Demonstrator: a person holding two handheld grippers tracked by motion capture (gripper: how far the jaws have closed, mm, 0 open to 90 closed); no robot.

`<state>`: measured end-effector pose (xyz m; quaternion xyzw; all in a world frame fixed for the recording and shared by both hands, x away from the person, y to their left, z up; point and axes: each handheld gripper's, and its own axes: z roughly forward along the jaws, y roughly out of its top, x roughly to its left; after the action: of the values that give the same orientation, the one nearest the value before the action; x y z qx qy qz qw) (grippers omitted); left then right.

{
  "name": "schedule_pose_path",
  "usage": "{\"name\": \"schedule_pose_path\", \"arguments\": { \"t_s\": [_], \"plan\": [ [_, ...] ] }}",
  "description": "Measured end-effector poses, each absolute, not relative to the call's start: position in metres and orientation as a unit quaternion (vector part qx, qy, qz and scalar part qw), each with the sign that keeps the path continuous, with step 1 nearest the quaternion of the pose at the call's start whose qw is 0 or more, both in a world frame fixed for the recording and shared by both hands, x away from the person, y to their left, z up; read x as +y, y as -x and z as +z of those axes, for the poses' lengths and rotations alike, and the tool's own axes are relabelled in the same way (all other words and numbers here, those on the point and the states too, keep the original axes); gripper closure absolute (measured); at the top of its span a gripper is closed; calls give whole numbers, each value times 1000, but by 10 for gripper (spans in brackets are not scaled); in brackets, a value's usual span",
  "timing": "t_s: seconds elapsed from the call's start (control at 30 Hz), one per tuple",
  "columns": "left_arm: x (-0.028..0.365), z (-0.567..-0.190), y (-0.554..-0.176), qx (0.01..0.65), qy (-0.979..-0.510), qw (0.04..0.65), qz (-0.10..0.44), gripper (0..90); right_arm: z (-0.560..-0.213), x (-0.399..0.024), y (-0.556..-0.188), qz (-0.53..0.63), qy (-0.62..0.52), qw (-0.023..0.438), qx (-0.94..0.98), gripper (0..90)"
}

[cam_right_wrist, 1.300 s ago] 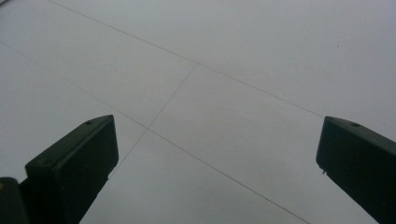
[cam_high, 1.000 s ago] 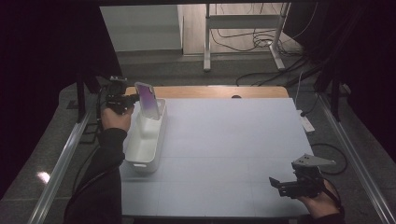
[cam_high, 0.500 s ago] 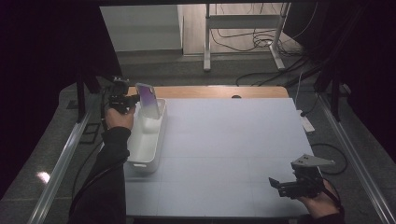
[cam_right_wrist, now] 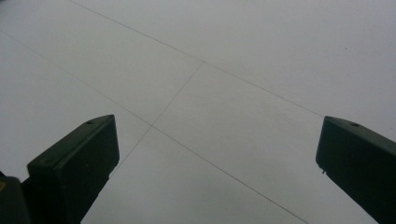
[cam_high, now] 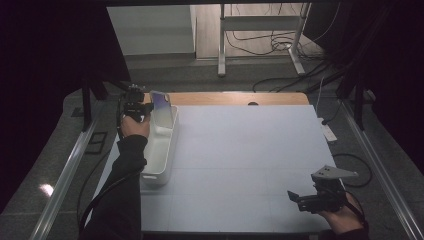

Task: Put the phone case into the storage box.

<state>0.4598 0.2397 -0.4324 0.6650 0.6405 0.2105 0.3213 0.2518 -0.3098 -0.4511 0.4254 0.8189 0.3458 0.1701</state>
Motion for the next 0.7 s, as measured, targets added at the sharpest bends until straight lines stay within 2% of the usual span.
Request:
{"name": "schedule_pose_path", "arguments": {
  "t_s": [0.7],
  "plan": [
    [232,-446,-474,651,-669,291,209,883,-451,-309,-251,346,-422,169,821,0]
  ]
}}
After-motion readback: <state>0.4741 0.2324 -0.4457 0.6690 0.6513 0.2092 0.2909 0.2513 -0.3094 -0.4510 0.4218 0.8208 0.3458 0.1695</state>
